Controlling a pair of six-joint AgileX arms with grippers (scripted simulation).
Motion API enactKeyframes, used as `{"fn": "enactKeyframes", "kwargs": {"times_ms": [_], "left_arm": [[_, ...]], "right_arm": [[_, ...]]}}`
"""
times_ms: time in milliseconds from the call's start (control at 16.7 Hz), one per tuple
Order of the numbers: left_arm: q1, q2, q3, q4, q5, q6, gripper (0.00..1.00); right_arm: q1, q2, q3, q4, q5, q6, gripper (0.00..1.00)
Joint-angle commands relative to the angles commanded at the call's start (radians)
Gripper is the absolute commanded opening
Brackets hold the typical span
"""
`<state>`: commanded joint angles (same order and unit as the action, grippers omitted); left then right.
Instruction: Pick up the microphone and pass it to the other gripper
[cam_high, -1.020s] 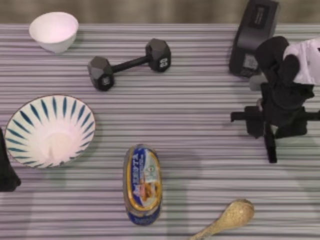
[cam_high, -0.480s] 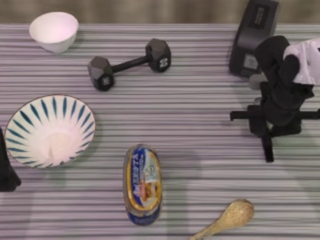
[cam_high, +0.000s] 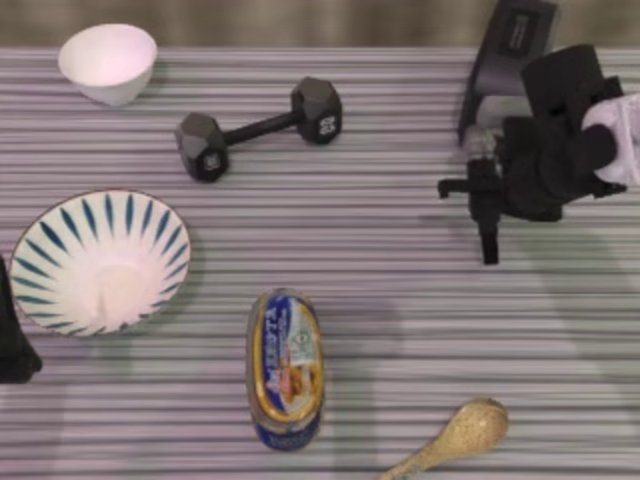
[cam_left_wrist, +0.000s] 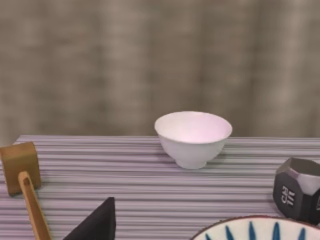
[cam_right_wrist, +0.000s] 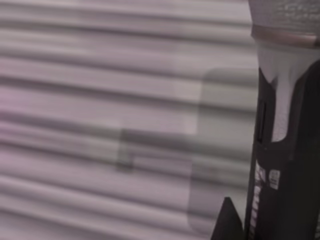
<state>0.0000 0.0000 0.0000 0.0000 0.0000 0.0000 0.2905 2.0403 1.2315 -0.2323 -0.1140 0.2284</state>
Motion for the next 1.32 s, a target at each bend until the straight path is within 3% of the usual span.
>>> {"fn": "enactKeyframes", "kwargs": {"times_ms": [480,780,960,1320], "left_arm": [[0.000,0.000,0.000,0.000,0.000,0.000,1.00],[0.000,0.000,0.000,0.000,0.000,0.000,1.00],[0.000,0.000,0.000,0.000,0.000,0.000,1.00],[0.000,0.000,0.000,0.000,0.000,0.000,1.00]], "right_arm": [[-0.010,-0.151,-0.214,0.728,-0.245,-0.128,0.00],[-0.017,-0.257,-0.305,1.030,-0.356,-0.194,0.00],[-0.019,-0.285,-0.323,1.087,-0.380,-0.210,0.00],[0.003,-0.292,-0.322,1.080,-0.365,-0.208,0.00]]}}
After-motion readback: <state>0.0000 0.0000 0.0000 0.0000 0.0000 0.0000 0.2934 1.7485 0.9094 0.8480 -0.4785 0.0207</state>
